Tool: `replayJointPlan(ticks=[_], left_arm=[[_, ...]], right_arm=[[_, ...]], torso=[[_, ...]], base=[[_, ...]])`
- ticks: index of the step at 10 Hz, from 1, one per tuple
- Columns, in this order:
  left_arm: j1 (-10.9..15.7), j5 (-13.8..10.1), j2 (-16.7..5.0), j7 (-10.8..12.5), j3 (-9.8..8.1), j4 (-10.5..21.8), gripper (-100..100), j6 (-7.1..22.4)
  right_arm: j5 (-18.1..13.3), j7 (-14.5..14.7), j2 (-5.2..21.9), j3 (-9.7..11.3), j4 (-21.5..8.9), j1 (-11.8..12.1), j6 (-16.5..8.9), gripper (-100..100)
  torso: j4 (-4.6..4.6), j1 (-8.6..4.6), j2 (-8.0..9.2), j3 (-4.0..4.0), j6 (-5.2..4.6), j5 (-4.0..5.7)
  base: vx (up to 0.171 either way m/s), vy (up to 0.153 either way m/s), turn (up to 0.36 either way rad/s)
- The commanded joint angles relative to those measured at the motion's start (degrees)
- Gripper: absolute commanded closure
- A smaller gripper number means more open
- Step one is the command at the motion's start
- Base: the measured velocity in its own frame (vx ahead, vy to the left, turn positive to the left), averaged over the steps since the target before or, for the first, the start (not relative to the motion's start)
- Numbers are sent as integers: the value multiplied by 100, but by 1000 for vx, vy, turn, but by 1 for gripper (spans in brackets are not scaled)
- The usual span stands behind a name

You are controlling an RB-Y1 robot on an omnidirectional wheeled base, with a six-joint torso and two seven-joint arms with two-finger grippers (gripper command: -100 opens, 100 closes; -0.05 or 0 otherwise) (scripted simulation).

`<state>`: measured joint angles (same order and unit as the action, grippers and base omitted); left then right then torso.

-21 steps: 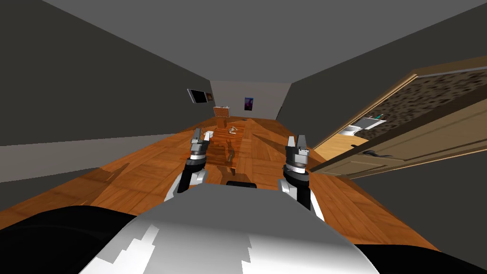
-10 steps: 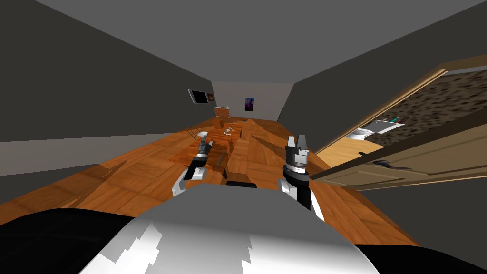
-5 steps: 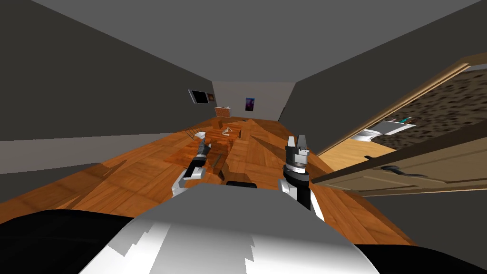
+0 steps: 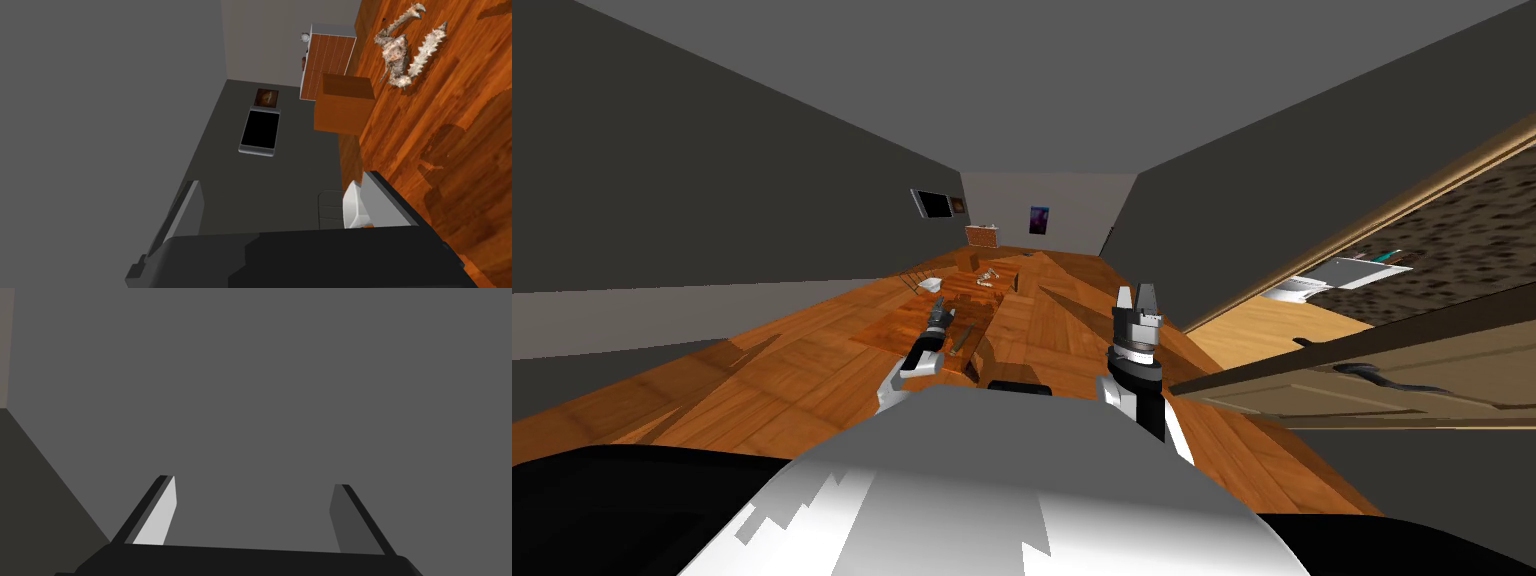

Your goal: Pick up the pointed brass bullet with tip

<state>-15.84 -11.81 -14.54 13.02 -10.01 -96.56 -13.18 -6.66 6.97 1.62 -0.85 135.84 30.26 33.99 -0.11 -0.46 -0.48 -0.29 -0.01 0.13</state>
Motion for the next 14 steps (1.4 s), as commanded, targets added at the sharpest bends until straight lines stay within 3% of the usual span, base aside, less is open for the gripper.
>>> replayJointPlan(ticks=[1,3,7,10,12,13,14], left_arm=[[56,-139,-72,116,-102,286,-100,199],[137,-239,-111,185,-187,664,-100,368],[213,-332,-149,246,-271,1022,-100,544],[349,-497,-223,341,-440,1510,-100,914],[349,-497,-223,341,-440,1701,-100,914],[409,-568,-255,375,-523,1921,-100,1107],[409,-568,-255,375,-523,2013,-100,1107]], right_arm=[[0,0,0,0,0,0,0,0],[0,0,0,0,0,0,0,0],[0,0,1,-1,0,0,0,0],[0,0,1,-1,0,0,0,0],[0,0,1,-1,0,0,0,0],[0,0,1,-1,0,-1,0,0],[0,0,1,-1,0,0,0,0]], torso=[[0,0,0,0,0,0],[1,8,9,5,2,-1],[0,23,1,0,1,-4],[3,31,14,8,2,-7],[-1,32,-3,-3,0,-6],[3,44,17,8,0,-9],[2,42,11,6,3,-9]], base=[[107,-143,48],[98,-109,51],[96,-72,34],[97,-68,59],[84,-45,15],[90,-39,60],[97,-54,53]])
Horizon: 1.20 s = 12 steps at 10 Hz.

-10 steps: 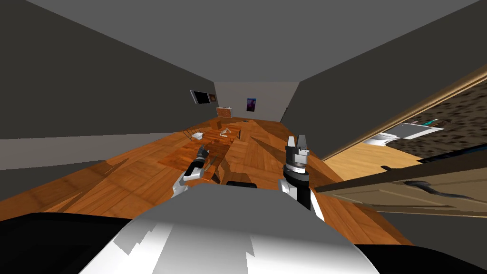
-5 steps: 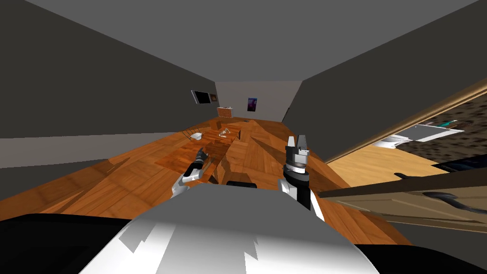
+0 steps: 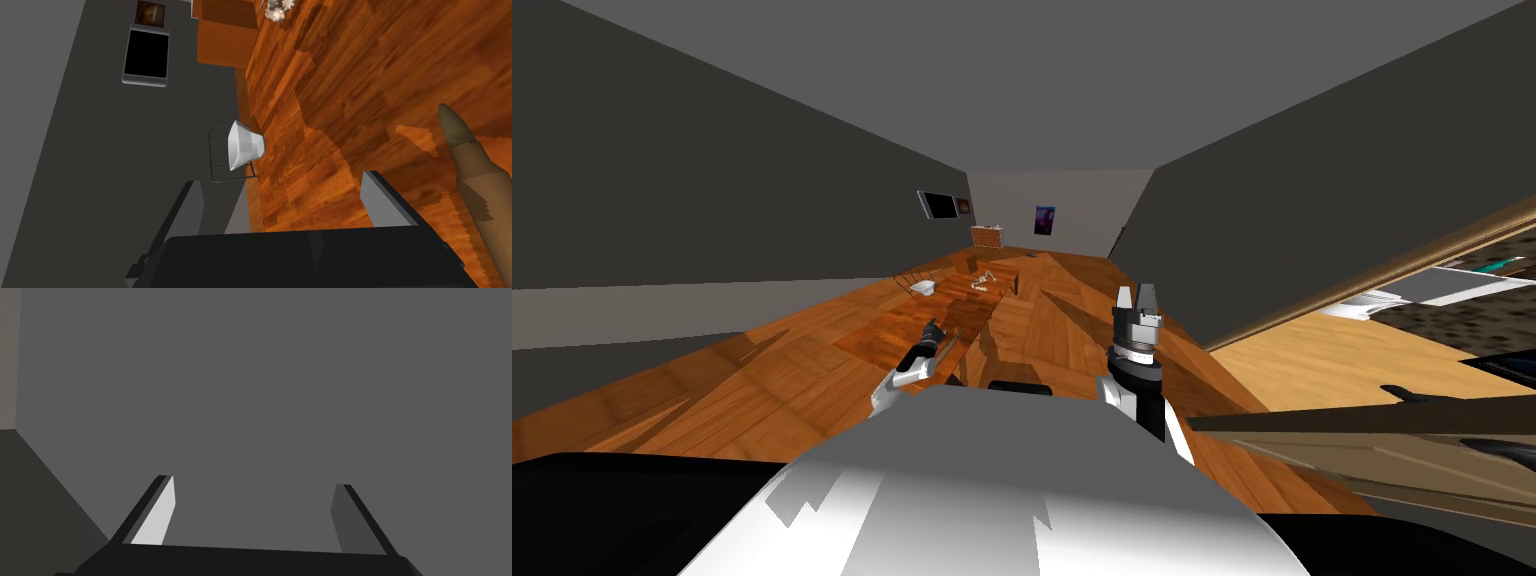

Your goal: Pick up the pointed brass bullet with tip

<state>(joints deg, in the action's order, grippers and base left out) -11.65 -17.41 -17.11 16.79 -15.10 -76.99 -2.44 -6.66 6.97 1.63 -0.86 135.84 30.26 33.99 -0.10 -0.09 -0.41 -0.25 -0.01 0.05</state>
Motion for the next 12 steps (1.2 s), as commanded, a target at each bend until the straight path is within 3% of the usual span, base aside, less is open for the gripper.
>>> replayJointPlan(ticks=[1,8,9,10,12], left_arm=[[45,-73,-28,25,-98,286,-100,230],[180,-229,-101,61,-347,1381,-100,826],[180,-229,-101,61,-347,1381,-100,826],[217,-271,-122,63,-428,1625,-100,1022],[217,-271,-122,63,-428,1689,-100,1022]], right_arm=[[0,0,0,0,0,0,0,0],[0,0,0,0,0,1,0,0],[0,0,0,0,0,0,0,0],[0,0,0,0,0,-1,0,0],[0,0,0,0,0,0,0,0]], torso=[[0,0,0,0,0,0],[-4,10,-17,-9,2,-1],[-3,9,-8,-6,1,-1],[2,14,11,5,0,-2],[0,11,0,-1,0,-2]], base=[[124,-49,62],[126,-44,52],[45,-18,3],[98,-16,60],[75,-22,24]])
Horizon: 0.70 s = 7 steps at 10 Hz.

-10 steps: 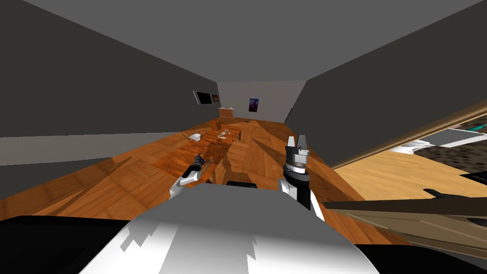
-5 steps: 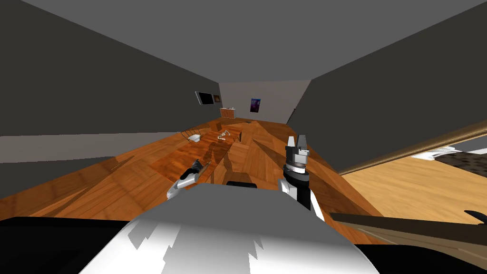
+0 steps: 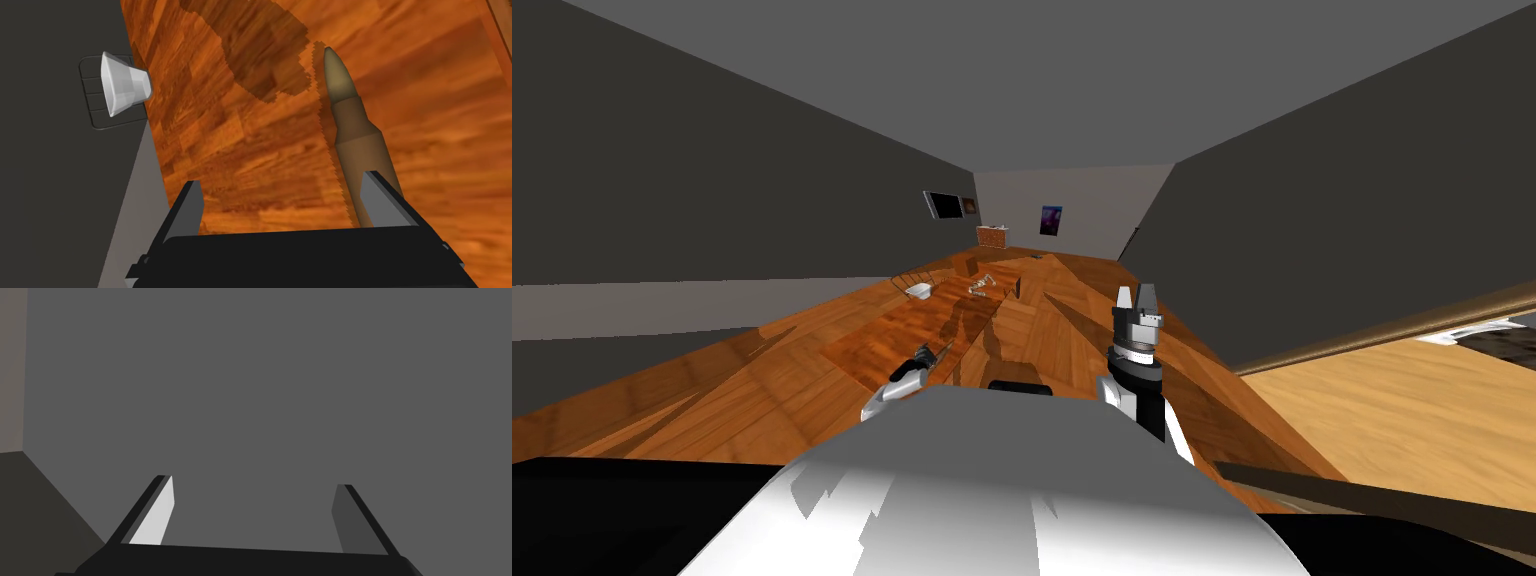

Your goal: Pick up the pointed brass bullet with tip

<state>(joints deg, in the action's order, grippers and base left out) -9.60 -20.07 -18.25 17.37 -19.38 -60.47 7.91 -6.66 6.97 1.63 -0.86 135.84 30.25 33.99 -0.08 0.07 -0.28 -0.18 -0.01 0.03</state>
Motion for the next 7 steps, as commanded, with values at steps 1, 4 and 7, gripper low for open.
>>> replayJointPlan(ticks=[1,4,7], left_arm=[[44,-41,-28,2,-80,286,-100,179],[102,-102,-78,-13,-234,794,-100,545],[128,-128,-110,-23,-308,1147,-100,715]], right_arm=[[0,0,0,0,0,0,0,0],[0,0,0,0,0,1,0,0],[0,0,0,0,0,1,0,0]], torso=[[0,0,0,0,0,0],[-10,4,-44,-25,-1,-2],[-3,5,-17,-9,1,-1]], base=[[89,-18,61],[182,-9,71],[103,-8,44]])
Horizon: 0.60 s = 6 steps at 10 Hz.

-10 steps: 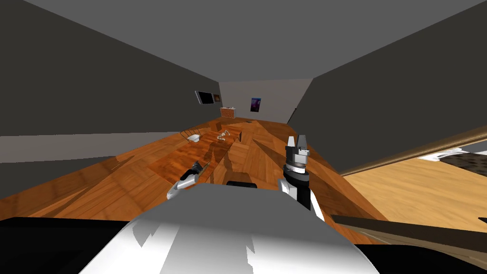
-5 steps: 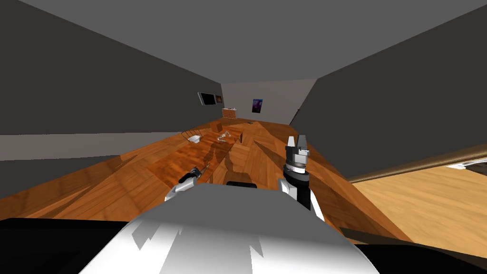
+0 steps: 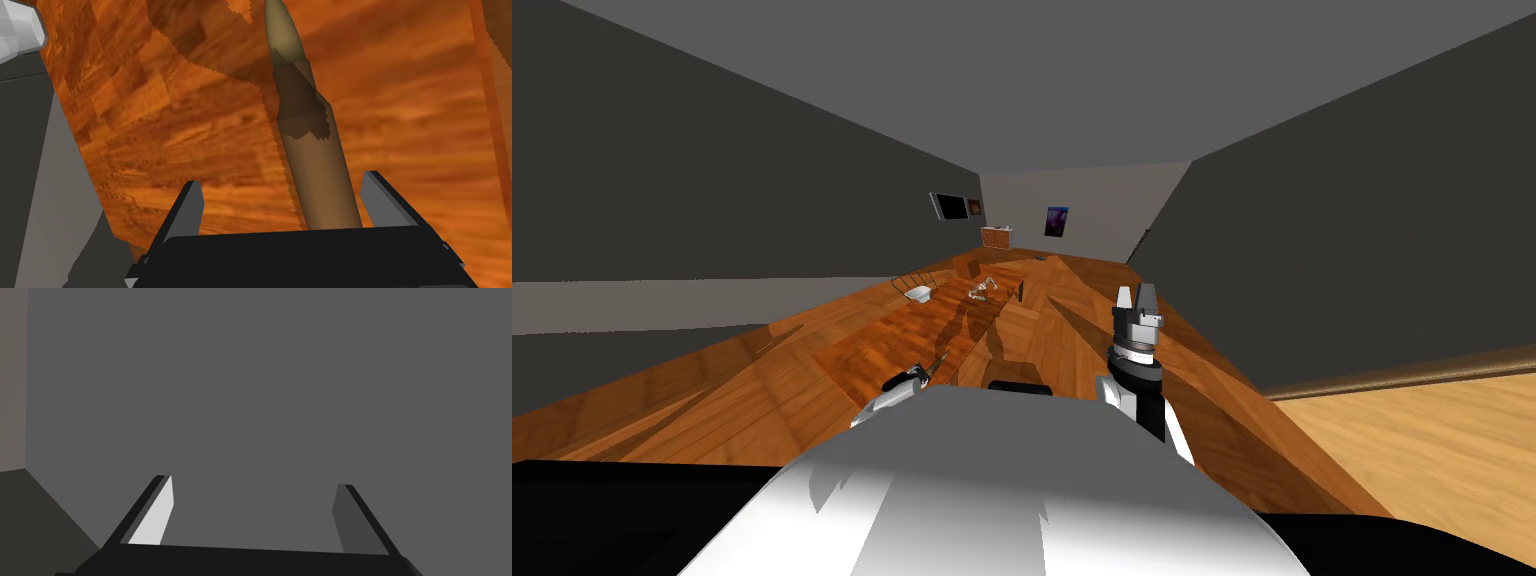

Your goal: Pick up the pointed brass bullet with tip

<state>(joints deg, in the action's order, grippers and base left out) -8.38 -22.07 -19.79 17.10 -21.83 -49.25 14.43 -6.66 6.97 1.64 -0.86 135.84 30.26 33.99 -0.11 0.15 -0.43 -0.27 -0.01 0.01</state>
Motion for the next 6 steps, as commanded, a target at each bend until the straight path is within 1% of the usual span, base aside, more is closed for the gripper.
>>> replayJointPlan(ticks=[1,2,3,5,6], left_arm=[[30,48,7,-6,-134,264,-100,223],[51,27,-34,-16,-200,449,-100,372],[51,27,-34,-16,-200,485,-100,372],[85,-8,-128,-37,-317,868,-100,634],[85,-8,-128,-37,-317,868,-100,634]], right_arm=[[0,0,0,0,0,0,0,0],[0,0,0,0,0,1,0,0],[0,0,0,0,0,1,0,0],[0,0,0,0,0,0,0,0],[0,0,0,0,0,1,0,0]], torso=[[0,0,0,0,0,0],[-1,0,-7,-4,1,0],[-4,-4,-22,-12,1,1],[-2,6,-8,-5,1,0],[-3,9,-12,-7,0,-2]], base=[[131,-1,53],[177,-14,91],[131,-2,34],[132,19,58],[122,15,23]])
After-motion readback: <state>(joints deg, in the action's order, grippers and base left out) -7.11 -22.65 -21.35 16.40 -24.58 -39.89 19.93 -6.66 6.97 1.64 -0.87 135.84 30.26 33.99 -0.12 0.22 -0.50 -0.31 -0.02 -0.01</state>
